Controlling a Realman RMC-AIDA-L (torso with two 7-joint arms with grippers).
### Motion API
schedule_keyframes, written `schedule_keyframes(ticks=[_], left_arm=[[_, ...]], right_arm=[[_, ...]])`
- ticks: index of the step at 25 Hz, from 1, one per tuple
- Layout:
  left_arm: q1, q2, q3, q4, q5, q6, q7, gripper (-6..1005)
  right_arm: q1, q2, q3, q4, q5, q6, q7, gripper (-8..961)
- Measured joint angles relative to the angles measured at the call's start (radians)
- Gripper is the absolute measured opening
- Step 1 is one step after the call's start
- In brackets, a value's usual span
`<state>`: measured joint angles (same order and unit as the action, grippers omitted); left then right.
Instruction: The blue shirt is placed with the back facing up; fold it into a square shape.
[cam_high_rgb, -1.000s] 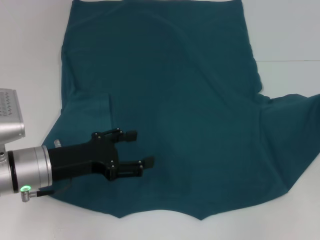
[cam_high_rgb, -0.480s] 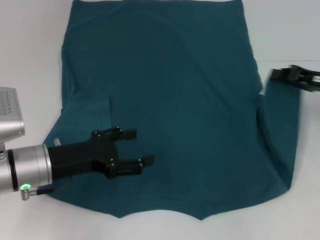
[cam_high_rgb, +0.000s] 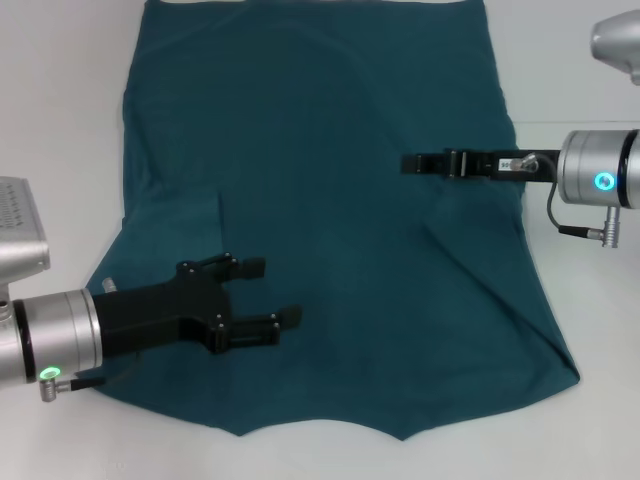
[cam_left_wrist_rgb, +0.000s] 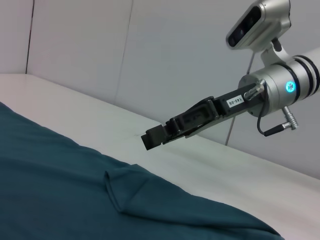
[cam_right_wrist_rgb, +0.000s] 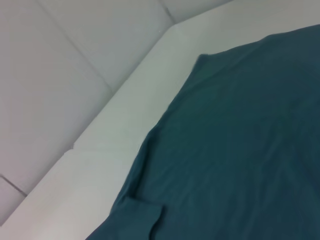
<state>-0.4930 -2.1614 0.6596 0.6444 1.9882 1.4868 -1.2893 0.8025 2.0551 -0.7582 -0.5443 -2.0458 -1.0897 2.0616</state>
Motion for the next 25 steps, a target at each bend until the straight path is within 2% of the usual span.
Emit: schedule_keyframes(ticks=[1,6,12,17,25], left_arm=[[0.0,0.0,0.0,0.0,0.0,-0.001,0.0,888],[-0.001,0.0,0.0,0.0,-0.001,-0.002,-0.008,888],[-0.003,0.0,0.0,0.0,-0.002,-0.002,-0.013,888],[0.0,-0.001,-0.001,0.0,-0.003,-0.002,-0.021,888],[0.005,-0.002,-0.046,0.004,-0.004,0.0,-0.051,888]], right_arm=[[0.0,-0.002,0.001,-0.001,0.0,0.001,0.002,160],[-0.024,-0.025,0.008,-0.001,0.001,0.0,0.012,393],[-0.073,-0.052,0.009,-0.002,0.002,-0.005,0.046,602],[-0.103,-0.06,0.026,-0.002,0.004,-0.049,0.047,842],[-0.164,-0.054,0.087,-0.027,0.015,-0.164,-0.013,904]])
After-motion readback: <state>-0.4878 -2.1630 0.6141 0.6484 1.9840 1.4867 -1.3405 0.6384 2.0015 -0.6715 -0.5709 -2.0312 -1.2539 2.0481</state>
